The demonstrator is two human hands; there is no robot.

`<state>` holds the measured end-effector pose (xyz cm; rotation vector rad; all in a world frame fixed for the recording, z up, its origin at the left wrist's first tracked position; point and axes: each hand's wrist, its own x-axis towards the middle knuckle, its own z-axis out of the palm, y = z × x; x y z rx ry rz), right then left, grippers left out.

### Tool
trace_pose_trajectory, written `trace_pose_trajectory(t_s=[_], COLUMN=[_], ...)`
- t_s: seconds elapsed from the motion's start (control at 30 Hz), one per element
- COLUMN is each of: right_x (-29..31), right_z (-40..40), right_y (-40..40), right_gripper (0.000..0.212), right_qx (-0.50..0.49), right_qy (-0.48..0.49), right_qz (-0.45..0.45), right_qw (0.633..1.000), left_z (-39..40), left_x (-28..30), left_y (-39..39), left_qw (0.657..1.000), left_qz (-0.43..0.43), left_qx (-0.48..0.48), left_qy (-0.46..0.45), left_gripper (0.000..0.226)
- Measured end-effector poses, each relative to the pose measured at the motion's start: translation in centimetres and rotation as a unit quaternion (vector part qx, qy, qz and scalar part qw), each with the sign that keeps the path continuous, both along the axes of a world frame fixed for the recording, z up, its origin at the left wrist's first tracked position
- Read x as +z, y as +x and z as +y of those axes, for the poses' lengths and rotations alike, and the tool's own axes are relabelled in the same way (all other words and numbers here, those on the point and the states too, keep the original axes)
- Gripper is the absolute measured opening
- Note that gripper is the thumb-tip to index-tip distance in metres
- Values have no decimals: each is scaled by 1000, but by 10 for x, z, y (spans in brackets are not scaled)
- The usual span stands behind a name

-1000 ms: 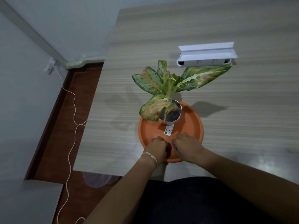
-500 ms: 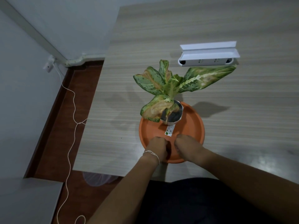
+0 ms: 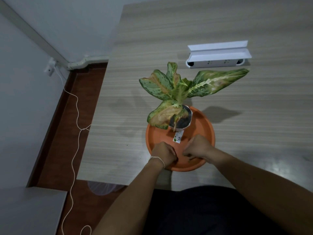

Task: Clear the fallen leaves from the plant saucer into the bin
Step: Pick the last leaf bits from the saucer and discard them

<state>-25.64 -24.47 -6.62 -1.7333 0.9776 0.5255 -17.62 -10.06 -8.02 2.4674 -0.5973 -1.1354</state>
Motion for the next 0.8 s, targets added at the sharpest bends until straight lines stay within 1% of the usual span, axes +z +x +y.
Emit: trace_pose_trajectory(t_s=[0.03,0.07,0.13,0.23,0.3,0.37,0.43,0.5,0.53,0.6,0.63,0.67,0.73,0.8], right_x=[3,7,16,19,19,19,19,20,20,18,14,9,2,0], right_z=[-5,-11,-24,-45,-55,-60,-59,-50,-43,-27,-20,-14,-6,-1], right_y=[0,-1,-3,-7,-10,-13,-14,-12,-11,-7,-6,-5,-4,-4], right_gripper=[15,13,7,12,13,13,14,13,11,8,9,8,3,8], right_qx=[-67,-119,-190,-253,-282,-297,-295,-267,-241,-155,-100,-44,57,144], right_qy=[73,134,213,275,316,345,350,329,301,203,140,73,-56,-150], right_qz=[-8,-15,-31,-46,-57,-63,-60,-53,-47,-32,-30,-36,-54,-78], right_qw=[995,984,958,926,904,888,887,904,921,966,985,996,995,975], left_z=[1,1,2,11,19,25,27,24,22,17,16,15,15,16], left_x=[4,11,21,35,37,37,35,33,32,28,24,21,14,10], left_y=[3,5,14,29,38,42,42,35,31,24,21,19,17,14], left_qw=[996,983,940,866,831,819,833,859,871,889,894,897,901,914], left_qz=[52,109,209,320,350,356,344,314,296,269,260,256,247,227], left_qx=[65,137,252,348,387,402,392,374,366,348,342,338,333,310], left_qy=[-24,-47,-91,-163,-194,-201,-184,-154,-142,-132,-128,-127,-126,-127], left_gripper=[9,11,16,12,12,13,13,11,11,12,13,14,13,12])
